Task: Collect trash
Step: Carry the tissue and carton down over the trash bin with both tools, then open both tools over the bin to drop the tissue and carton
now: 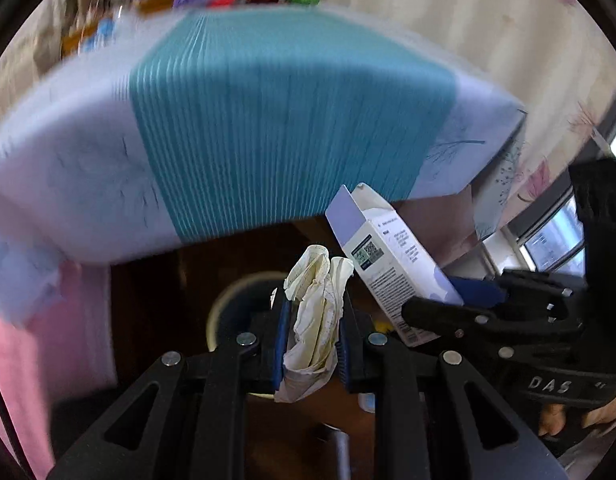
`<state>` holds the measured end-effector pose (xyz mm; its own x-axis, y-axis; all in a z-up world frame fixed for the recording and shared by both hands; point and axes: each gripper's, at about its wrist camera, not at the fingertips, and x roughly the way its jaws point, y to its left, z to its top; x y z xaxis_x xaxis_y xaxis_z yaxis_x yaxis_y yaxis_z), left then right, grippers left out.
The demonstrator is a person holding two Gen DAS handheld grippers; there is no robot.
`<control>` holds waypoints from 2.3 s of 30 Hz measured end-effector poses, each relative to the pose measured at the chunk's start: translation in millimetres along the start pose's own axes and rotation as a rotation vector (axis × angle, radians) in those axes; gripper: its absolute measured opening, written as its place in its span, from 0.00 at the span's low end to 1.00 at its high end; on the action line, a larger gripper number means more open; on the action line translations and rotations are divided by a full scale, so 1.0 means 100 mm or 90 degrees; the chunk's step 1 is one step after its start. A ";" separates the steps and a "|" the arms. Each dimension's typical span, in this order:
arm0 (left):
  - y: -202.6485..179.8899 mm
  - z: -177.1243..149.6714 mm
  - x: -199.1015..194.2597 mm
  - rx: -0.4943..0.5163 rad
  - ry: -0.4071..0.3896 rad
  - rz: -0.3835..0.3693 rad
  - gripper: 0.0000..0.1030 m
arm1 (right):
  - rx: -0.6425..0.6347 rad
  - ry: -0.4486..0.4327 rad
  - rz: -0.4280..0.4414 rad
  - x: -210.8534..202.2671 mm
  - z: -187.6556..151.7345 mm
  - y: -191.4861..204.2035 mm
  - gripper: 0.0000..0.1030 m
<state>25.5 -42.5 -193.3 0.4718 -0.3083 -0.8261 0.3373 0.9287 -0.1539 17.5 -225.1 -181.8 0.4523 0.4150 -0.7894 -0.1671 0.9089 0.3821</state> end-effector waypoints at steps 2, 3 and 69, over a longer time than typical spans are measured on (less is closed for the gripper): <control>0.08 -0.02 0.10 -0.010 0.006 0.008 0.18 | 0.013 0.015 0.003 0.11 -0.02 -0.05 0.34; 0.11 -0.04 0.16 -0.014 0.014 0.012 0.18 | 0.023 0.031 0.007 0.20 -0.04 -0.07 0.34; 1.01 -0.40 1.61 -0.150 0.145 0.080 0.82 | 0.202 0.147 -0.070 1.90 -0.19 -0.62 0.43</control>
<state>103.1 9.4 -363.8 0.2953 -0.1596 -0.9420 0.0778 0.9867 -0.1428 97.5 -202.2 -364.8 0.2373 0.3473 -0.9072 0.1659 0.9057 0.3901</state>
